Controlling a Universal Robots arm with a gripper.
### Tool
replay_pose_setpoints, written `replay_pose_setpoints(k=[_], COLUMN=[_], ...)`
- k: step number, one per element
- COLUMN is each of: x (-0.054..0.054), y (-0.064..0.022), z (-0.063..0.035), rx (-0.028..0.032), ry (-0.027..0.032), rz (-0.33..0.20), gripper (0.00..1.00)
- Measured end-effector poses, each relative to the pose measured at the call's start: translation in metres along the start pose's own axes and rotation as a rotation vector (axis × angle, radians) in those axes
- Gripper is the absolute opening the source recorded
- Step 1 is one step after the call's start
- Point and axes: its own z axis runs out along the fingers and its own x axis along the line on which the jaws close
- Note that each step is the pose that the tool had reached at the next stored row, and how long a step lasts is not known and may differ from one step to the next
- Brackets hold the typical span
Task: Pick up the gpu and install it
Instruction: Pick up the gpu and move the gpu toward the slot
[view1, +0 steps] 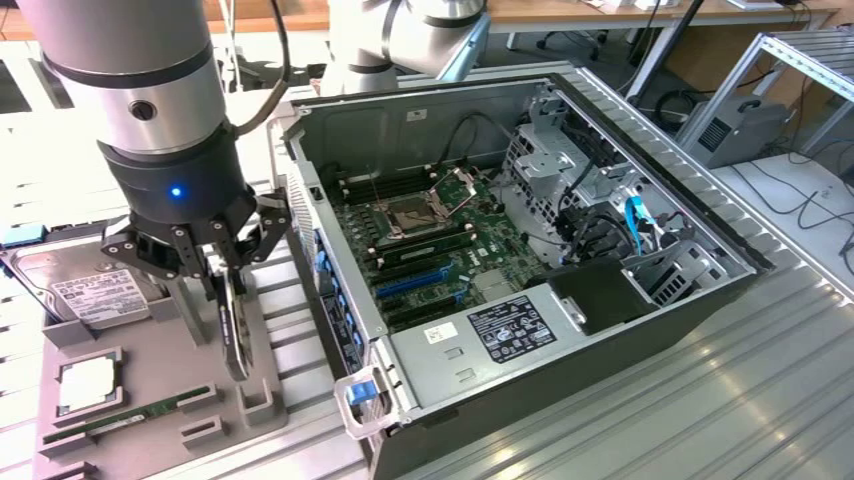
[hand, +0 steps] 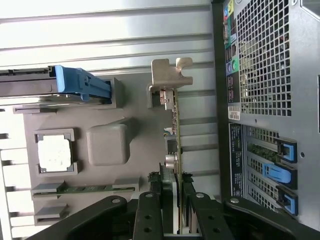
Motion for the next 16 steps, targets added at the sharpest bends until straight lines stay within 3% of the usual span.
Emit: replay_pose_setpoints(k=[16], x=[0.0], y=[-0.0002], z=[-0.013], rx=[0.0], ry=[0.0], rz=[0.0], gripper=[0.27])
